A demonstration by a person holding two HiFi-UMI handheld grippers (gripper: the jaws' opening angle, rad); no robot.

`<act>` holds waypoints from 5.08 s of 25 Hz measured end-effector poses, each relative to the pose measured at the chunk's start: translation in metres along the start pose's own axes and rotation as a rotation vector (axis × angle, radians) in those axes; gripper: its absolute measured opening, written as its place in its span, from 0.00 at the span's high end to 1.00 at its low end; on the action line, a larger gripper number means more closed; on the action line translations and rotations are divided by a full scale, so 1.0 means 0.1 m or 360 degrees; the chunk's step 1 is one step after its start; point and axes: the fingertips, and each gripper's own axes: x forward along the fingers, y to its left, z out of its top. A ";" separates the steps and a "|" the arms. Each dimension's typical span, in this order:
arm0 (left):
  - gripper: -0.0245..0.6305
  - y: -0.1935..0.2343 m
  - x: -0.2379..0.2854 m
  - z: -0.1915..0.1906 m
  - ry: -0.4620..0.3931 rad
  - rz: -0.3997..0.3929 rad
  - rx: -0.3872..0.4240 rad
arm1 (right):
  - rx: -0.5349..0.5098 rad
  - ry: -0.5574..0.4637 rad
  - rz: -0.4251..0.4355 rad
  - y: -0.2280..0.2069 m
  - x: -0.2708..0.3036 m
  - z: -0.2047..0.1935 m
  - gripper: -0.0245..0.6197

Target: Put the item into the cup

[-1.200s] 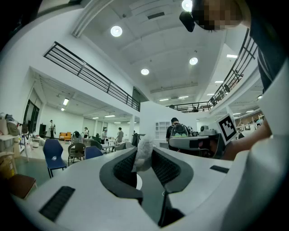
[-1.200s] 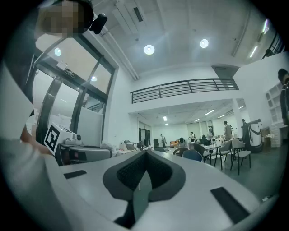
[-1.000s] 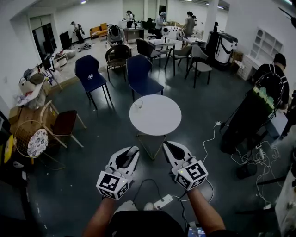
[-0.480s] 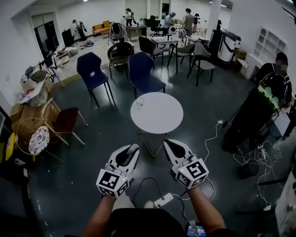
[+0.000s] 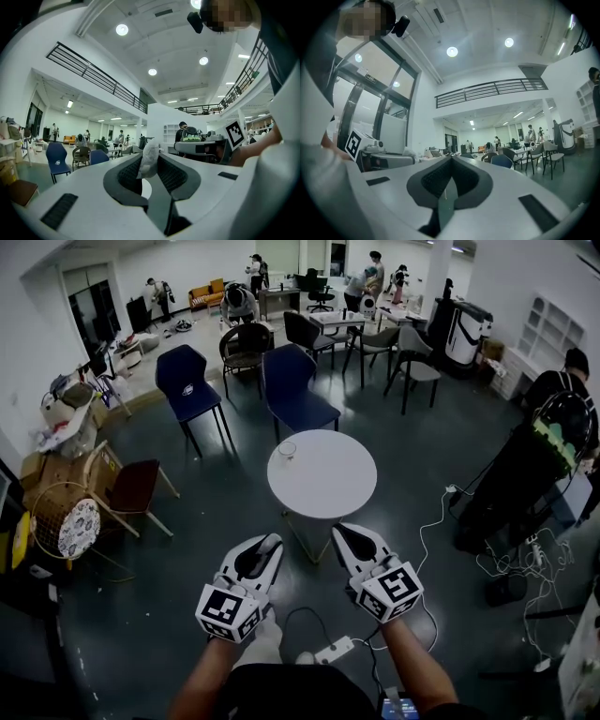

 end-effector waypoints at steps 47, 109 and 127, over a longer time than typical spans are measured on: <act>0.82 4.64 2.13 0.15 -0.0012 -0.0234 -0.0126 | 0.0015 0.0132 -0.0197 -1.33 4.81 -0.12 0.95; 0.82 5.98 6.86 -3.04 0.0510 -0.0045 -0.0101 | 0.0305 0.0476 -0.0158 -5.38 6.19 -2.73 0.95; 0.82 6.23 7.46 -4.05 0.0720 -0.0079 -0.0080 | 0.0437 0.0576 -0.0194 -5.60 6.19 -3.45 0.95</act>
